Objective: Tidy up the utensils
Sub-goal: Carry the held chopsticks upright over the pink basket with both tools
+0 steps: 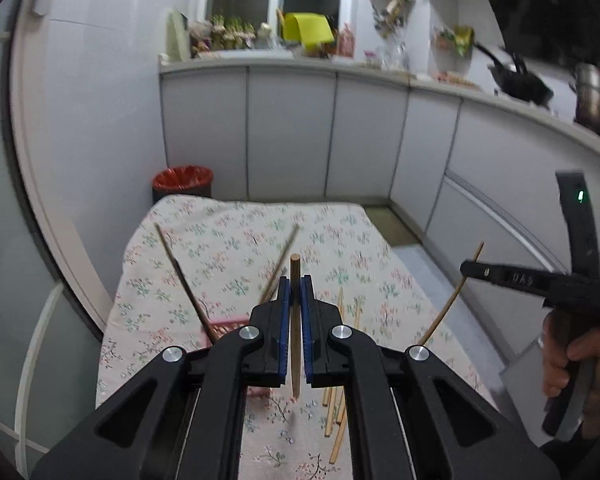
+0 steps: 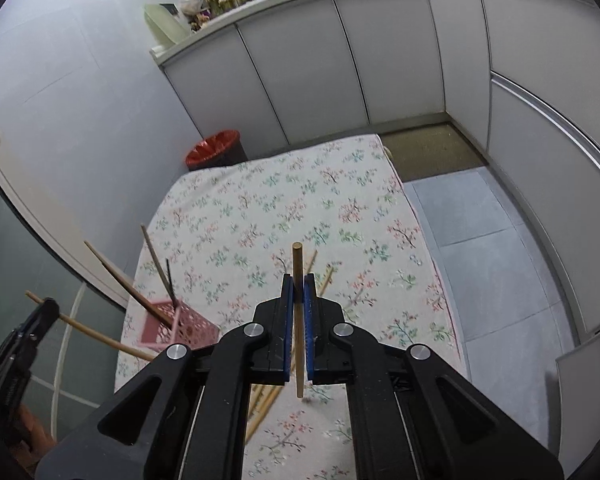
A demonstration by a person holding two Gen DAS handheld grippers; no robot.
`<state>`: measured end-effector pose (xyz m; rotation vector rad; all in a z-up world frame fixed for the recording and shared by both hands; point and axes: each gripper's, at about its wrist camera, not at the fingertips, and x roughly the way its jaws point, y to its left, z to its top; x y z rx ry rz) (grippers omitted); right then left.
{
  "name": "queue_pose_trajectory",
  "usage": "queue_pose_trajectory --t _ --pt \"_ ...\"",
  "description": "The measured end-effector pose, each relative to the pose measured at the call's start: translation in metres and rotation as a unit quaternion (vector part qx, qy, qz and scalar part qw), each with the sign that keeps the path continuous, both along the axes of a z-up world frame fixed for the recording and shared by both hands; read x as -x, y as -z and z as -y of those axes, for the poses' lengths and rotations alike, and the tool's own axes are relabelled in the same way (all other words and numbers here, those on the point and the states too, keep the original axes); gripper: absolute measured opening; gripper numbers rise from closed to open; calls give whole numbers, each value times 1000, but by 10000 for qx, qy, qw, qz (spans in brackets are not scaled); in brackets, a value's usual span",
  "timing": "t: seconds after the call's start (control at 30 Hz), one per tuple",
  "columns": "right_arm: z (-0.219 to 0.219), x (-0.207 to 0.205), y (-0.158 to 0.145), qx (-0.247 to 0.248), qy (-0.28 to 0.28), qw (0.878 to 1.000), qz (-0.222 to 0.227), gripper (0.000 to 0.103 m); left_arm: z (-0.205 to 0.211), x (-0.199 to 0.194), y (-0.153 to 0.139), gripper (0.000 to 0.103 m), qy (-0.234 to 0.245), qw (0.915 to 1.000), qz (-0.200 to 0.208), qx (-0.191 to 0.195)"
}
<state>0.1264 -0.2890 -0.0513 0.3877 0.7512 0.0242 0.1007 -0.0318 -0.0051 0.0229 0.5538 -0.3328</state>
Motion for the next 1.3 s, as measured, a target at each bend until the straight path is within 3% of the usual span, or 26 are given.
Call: queue_pose_trajectory --t 0.13,0.3,0.63,1.03,1.3 --pt "-14 2 -20 -22 -76 9995 294 4 -21 5 -27 5 -215 9983 339 432" --pt "-33 9 -42 -60 -226 9975 672 4 -39 8 -44 5 -513 9944 689 612" --pt "-61 6 -53 -272 -495 9940 933 4 -50 -23 -22 5 -941 9925 670 397" --pt "-80 1 -65 -608 -657 9887 1201 4 -49 -75 19 6 -995 9949 -102 107" --pt "-94 -19 -47 -693 -668 9896 1073 4 -52 -94 39 6 -886 9952 -317 284"
